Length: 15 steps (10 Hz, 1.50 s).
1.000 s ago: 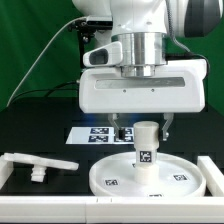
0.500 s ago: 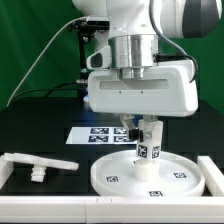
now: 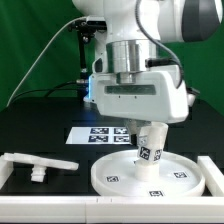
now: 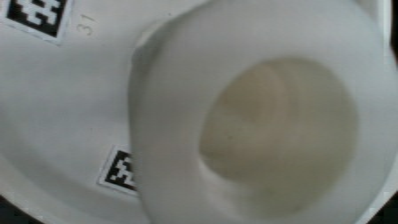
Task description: Assemble round table
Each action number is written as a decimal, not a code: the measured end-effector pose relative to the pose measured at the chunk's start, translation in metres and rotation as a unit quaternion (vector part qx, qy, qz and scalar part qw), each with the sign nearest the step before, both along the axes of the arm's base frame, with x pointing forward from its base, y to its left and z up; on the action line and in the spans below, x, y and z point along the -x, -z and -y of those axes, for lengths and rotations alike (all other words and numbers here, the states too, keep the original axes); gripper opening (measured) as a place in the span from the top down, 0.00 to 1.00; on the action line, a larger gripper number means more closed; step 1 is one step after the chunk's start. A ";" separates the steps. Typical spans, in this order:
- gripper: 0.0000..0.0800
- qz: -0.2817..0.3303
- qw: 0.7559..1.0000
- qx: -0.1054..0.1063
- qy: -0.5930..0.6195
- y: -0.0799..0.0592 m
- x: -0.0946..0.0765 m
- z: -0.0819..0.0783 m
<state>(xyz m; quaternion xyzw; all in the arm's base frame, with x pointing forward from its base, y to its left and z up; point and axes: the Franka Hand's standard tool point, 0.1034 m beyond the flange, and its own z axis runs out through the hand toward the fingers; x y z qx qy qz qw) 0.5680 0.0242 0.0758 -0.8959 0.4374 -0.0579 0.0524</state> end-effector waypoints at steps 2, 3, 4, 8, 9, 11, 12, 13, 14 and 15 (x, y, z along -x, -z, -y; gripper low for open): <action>1.00 0.005 0.985 0.025 -0.171 -0.018 -0.005 0.001; 1.00 0.007 0.970 0.040 -0.238 -0.023 -0.004 -0.007; 0.83 0.009 0.962 0.048 -0.270 -0.023 -0.003 -0.011; 0.24 -0.015 0.930 0.038 -0.366 -0.024 0.001 -0.010; 0.20 -0.015 0.917 0.039 -0.396 -0.025 0.001 -0.012; 0.19 -0.008 0.900 0.053 -0.433 -0.015 0.014 -0.016; 0.19 -0.006 0.897 0.061 -0.439 -0.008 0.021 -0.016; 0.19 -0.009 0.897 0.062 -0.437 -0.003 0.024 -0.013; 0.19 -0.010 0.901 0.062 -0.430 -0.002 0.024 -0.012; 0.19 -0.010 0.904 0.061 -0.422 -0.002 0.024 -0.012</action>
Offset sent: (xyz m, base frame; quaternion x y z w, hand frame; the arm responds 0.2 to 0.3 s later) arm -0.0205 0.0224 0.0157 -0.0449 0.0348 -0.3042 0.9509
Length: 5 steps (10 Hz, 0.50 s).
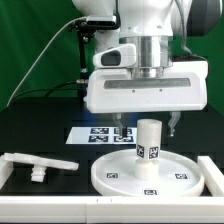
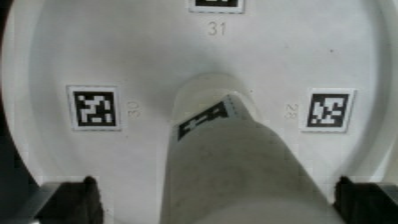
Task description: Assemble round table
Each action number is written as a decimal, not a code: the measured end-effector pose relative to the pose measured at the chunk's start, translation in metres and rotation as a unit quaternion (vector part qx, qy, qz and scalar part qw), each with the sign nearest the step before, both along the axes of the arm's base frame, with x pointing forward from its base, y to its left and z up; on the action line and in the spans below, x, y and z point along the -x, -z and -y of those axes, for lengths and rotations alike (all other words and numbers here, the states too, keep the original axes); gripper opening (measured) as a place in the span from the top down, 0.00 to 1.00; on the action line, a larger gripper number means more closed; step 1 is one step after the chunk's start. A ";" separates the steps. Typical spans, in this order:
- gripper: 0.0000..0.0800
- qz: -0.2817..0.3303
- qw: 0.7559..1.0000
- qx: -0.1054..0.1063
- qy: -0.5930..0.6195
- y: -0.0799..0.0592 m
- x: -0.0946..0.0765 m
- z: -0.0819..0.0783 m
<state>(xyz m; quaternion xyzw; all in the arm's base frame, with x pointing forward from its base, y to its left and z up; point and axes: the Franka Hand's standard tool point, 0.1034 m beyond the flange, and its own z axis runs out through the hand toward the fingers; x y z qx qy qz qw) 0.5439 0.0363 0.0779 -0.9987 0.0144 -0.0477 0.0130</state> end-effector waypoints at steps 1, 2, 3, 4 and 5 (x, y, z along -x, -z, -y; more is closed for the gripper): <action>0.29 0.000 1.000 0.000 0.000 0.000 0.000 0.000; 0.50 0.000 1.000 0.000 0.001 0.000 0.000 0.000; 0.49 -0.002 0.999 -0.005 0.045 0.001 0.000 0.000; 0.49 -0.003 0.996 -0.009 0.084 0.001 0.000 0.000; 0.49 -0.003 0.993 -0.011 0.114 0.001 0.000 0.000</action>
Offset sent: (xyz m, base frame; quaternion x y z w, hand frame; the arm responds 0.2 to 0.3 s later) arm 0.0000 0.0000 0.0000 0.0000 0.0000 0.1938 0.9810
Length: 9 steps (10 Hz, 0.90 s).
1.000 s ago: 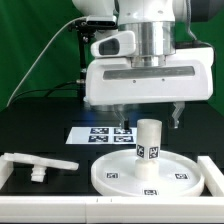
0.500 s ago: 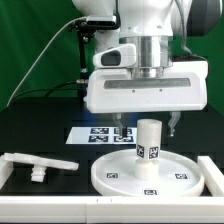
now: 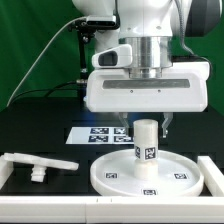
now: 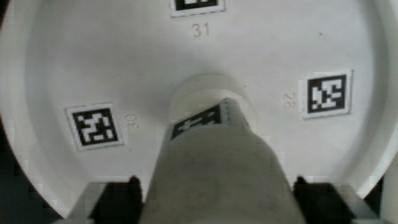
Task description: Assemble round table
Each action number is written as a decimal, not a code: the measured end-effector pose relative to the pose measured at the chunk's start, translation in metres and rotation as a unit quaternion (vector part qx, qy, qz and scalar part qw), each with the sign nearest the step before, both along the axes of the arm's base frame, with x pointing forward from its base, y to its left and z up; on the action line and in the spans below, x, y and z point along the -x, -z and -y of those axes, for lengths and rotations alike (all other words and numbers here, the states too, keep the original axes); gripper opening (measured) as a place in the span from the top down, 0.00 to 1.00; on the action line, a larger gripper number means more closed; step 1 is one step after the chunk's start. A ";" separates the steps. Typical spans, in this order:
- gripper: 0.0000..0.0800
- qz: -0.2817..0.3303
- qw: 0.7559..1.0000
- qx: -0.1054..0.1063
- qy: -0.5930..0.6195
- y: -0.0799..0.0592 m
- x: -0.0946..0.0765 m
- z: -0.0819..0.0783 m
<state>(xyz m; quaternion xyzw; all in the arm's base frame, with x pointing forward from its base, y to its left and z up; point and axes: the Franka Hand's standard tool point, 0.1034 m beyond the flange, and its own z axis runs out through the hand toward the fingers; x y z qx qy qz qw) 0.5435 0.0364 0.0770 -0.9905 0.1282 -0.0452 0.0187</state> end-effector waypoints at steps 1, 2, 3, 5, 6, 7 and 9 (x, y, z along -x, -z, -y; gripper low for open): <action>0.49 0.002 0.999 -0.004 0.052 0.000 -0.002 -0.001; 0.49 0.007 0.994 -0.008 0.107 0.000 -0.003 -0.001; 0.49 0.007 0.983 -0.016 0.184 0.001 -0.005 -0.003; 0.49 0.001 0.944 -0.037 0.328 0.001 -0.007 -0.003; 0.49 -0.002 0.909 -0.059 0.413 0.001 -0.010 -0.003; 0.49 0.002 0.865 -0.081 0.496 0.001 -0.013 -0.002; 0.49 -0.003 0.790 -0.110 0.603 0.002 -0.013 0.000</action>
Offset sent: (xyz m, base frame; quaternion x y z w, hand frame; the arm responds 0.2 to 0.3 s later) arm 0.0058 -0.0028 -0.0069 -0.0333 0.0056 0.3378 0.9406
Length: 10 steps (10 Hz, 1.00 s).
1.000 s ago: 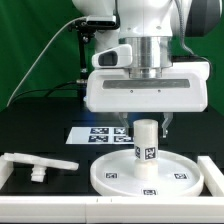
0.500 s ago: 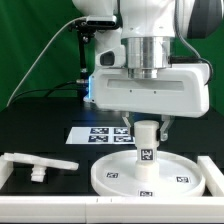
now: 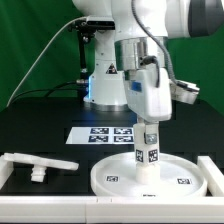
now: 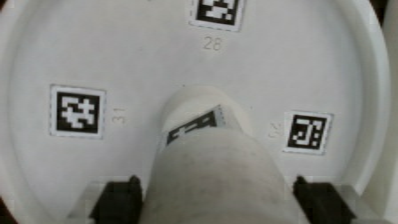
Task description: Assemble round table
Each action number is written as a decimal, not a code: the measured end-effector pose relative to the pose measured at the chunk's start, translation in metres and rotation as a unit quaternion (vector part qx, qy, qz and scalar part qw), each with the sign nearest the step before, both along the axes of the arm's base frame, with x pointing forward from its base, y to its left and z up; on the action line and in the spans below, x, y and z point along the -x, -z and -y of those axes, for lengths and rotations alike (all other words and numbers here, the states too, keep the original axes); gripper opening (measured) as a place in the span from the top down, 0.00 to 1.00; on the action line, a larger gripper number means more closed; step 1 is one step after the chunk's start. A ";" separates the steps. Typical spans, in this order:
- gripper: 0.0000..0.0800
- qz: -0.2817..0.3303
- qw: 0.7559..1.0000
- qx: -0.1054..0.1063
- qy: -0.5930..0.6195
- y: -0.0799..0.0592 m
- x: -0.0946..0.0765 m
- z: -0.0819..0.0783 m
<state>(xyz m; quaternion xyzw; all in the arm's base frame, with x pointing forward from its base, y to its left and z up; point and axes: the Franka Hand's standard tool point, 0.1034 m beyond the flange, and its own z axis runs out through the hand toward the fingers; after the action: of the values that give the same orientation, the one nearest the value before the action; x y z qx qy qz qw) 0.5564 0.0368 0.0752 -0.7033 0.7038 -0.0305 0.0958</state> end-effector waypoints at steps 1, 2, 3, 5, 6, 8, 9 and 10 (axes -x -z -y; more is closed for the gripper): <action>0.49 -0.001 1.000 -0.003 0.013 0.000 0.000 0.000; 0.49 -0.001 1.000 -0.003 0.011 0.000 0.000 0.000; 0.37 -0.004 0.999 0.004 -0.054 0.000 0.001 -0.001; 0.23 -0.002 0.980 0.012 -0.196 -0.004 -0.003 0.000; 0.20 -0.001 0.963 0.023 -0.268 -0.004 -0.003 -0.003; 0.19 -0.001 0.942 0.041 -0.332 -0.005 -0.001 -0.012; 0.19 0.002 0.935 0.044 -0.353 -0.005 -0.002 -0.009; 0.19 0.001 0.910 0.060 -0.411 -0.005 -0.002 -0.010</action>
Offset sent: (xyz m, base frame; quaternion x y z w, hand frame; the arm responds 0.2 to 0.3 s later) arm 0.0042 0.0045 0.0080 -0.0649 -0.0568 -0.2964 0.9512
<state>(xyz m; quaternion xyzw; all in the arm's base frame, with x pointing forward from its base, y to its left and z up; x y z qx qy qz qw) 0.5585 0.0465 0.0801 -0.9345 0.3497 -0.0319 0.0581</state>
